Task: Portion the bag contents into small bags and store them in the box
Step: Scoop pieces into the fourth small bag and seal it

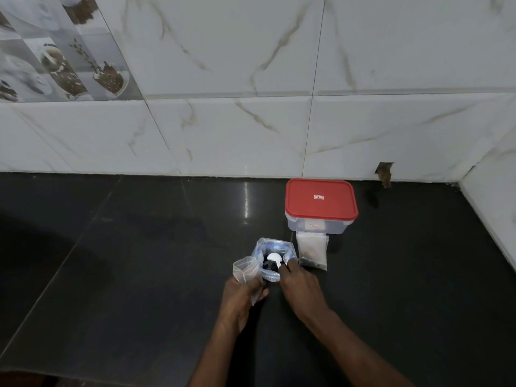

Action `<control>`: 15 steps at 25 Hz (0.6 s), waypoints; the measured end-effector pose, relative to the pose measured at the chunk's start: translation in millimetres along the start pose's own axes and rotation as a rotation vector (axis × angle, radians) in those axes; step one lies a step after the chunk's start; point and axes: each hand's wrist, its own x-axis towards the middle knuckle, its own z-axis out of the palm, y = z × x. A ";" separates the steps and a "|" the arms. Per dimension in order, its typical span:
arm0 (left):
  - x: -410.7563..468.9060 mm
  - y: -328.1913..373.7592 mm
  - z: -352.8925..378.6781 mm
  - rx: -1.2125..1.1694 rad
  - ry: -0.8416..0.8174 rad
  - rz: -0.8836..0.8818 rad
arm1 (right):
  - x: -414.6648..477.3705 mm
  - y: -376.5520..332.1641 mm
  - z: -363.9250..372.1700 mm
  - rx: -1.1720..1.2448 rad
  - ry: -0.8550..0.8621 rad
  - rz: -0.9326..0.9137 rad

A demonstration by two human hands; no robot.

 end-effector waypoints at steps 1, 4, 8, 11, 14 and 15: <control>-1.0 -4.5 3.0 -0.015 -0.002 -0.026 | 0.4 2.7 -2.4 -0.009 -0.001 -0.019; -4.8 -19.4 15.4 -0.118 -0.015 -0.079 | 7.1 10.2 -14.4 -0.047 -0.010 -0.060; -7.0 -29.3 36.3 -0.336 -0.030 -0.003 | 18.5 15.3 -22.0 -0.046 -0.143 -0.109; -7.2 -33.5 40.7 -0.401 -0.044 0.053 | 20.2 12.4 -26.0 0.150 -0.121 0.011; -7.4 -38.0 36.6 -0.397 -0.044 0.046 | 26.3 14.9 -27.3 0.496 -0.117 0.283; -6.6 -38.1 34.6 -0.381 -0.064 0.051 | 28.1 15.8 -28.1 0.657 -0.122 0.402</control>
